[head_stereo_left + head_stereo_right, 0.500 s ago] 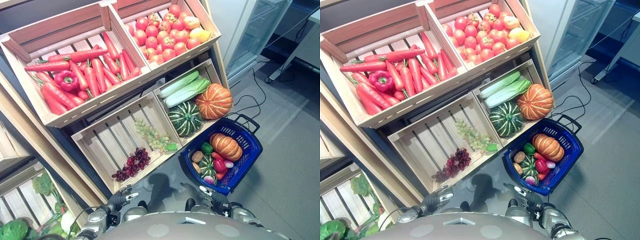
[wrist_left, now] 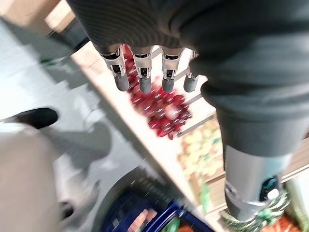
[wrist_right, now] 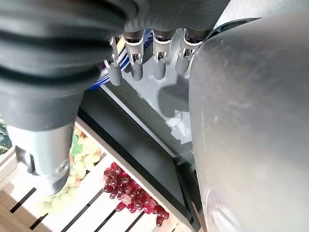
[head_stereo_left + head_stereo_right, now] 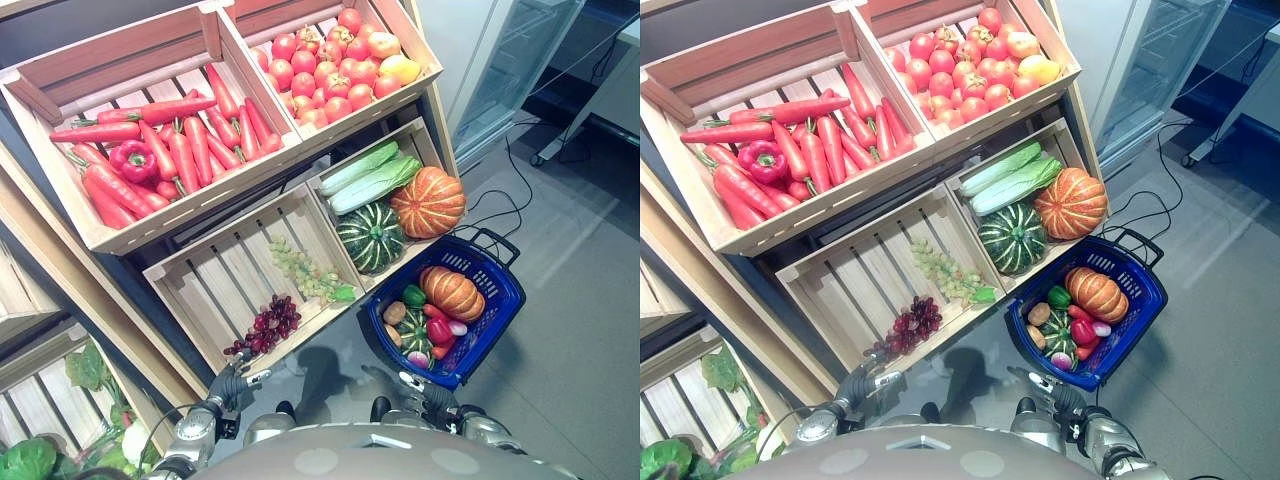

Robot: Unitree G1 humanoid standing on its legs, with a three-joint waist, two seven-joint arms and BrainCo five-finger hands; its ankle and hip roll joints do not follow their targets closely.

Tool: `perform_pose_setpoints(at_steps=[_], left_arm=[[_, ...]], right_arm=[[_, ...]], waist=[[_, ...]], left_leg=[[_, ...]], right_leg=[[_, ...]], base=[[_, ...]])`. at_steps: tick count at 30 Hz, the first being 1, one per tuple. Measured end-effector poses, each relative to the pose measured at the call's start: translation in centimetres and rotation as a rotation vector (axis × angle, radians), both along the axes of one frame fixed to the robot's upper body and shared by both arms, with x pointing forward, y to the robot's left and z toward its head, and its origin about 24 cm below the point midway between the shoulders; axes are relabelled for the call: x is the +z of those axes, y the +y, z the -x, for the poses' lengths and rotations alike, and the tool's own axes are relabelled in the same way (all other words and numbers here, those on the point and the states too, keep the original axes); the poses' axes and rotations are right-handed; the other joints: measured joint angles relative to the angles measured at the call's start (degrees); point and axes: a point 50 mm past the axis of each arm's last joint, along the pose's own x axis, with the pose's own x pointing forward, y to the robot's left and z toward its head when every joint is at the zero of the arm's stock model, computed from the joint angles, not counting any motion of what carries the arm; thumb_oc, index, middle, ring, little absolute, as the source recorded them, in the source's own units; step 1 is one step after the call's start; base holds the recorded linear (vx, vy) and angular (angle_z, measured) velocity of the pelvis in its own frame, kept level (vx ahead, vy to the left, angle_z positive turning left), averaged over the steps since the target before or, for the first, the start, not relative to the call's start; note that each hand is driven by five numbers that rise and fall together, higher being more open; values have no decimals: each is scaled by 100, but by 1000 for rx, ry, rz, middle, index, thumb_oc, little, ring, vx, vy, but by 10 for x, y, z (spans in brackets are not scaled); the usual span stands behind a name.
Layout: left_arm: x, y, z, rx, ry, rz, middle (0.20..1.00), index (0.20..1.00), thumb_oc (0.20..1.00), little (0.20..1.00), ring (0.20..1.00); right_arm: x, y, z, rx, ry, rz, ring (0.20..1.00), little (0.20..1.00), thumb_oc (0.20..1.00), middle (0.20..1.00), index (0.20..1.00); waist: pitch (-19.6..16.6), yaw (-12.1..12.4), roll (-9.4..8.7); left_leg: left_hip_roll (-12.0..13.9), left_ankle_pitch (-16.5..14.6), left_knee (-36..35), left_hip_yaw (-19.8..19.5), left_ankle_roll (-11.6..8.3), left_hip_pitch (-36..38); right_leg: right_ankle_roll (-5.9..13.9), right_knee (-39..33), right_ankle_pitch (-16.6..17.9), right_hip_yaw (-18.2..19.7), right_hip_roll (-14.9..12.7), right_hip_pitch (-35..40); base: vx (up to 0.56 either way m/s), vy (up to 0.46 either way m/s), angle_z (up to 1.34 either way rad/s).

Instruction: Pick up fruits and vegetables into the basket

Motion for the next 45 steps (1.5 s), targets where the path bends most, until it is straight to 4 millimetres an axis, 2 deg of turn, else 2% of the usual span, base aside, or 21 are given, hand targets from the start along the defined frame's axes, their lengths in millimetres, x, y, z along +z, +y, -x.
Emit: perform_pose_setpoints(at_steps=[6, 8, 12, 13, 16, 18, 21, 27, 37, 45], left_arm=[[17, -2, -22, 36, -173, -38, 1000, 1000, 1000, 1000, 1000], [28, -1, -35, 75, -267, -82, 1000, 1000, 1000, 1000, 1000], [47, 3, -56, 91, -387, -166, 1000, 1000, 1000, 1000, 1000], [54, 4, -65, 75, -430, -212, 1000, 1000, 1000, 1000, 1000], [92, 6, -109, 19, -626, -324, 1000, 1000, 1000, 1000, 1000], [109, 7, -128, 24, -705, -380, 1000, 1000, 1000, 1000, 1000], [126, 10, -146, 46, -772, -453, 1000, 1000, 1000, 1000, 1000], [138, 14, -164, 131, -775, -576, 1000, 1000, 1000, 1000, 1000], [150, 13, -185, 227, -727, -720, 1000, 1000, 1000, 1000, 1000], [162, 25, -193, 382, -699, -858, 1000, 1000, 1000, 1000, 1000]], right_arm=[[1, -3, 1, -24, -46, 28, 1000, 1000, 1000, 1000, 1000], [4, -2, -1, -51, -82, 17, 1000, 1000, 1000, 1000, 1000], [13, 1, -18, -84, -184, 8, 1000, 1000, 1000, 1000, 1000], [17, 3, -26, -81, -220, 8, 1000, 1000, 1000, 1000, 1000], [44, 6, -74, -37, -404, 15, 1000, 1000, 1000, 1000, 1000], [59, 7, -97, -28, -486, 27, 1000, 1000, 1000, 1000, 1000], [76, 11, -119, -2, -578, 39, 1000, 1000, 1000, 1000, 1000], [97, 12, -138, 11, -672, 56, 1000, 1000, 1000, 1000, 1000], [122, 19, -151, 23, -778, 37, 1000, 1000, 1000, 1000, 1000], [139, 24, -157, 36, -849, 13, 1000, 1000, 1000, 1000, 1000]], waist=[[159, 0, -30], [225, 3, -40], [348, -13, -55], [439, -31, -61], [977, -60, -86], [1272, -114, -110], [1652, -255, -204], [2118, -459, -298], [2270, -634, -369], [2293, -678, -415]], left_leg=[[1, 1, 0, -8, -2, -20], [1, 4, 1, -4, -5, -58], [8, 4, 52, 0, -3, -211], [10, 3, 122, 5, -2, -358], [2, -24, 598, -5, 53, -1094], [-21, -40, 821, -4, 95, -1399], [-75, -81, 1163, 2, 148, -1774], [1, -358, 2132, -8, 171, -2729], [225, -619, 3245, -136, 148, -4018], [321, -657, 3652, -210, 102, -4703]], right_leg=[[1, 1, -1, 0, 0, -18], [-11, 22, 7, 9, 1, -69], [-13, 139, 4, 41, -7, -258], [-17, 251, 1, 65, -13, -437], [-45, 808, -16, 112, -96, -1209], [-80, 1103, -63, 139, -165, -1552], [-120, 1606, -192, 190, -287, -2016], [-195, 2452, -382, 347, -372, -2943], [-325, 3306, -552, 448, -323, -4106], [-358, 3671, -574, 454, -294, -4771]], base=[[48, -22, 0], [65, -39, -2], [-40, -6, -2], [-191, -21, -11], [-192, -25, -7], [-99, -24, -2], [-48, -36, -2], [-44, -44, -5], [-6, -48, -3], [1, -18, 0]])
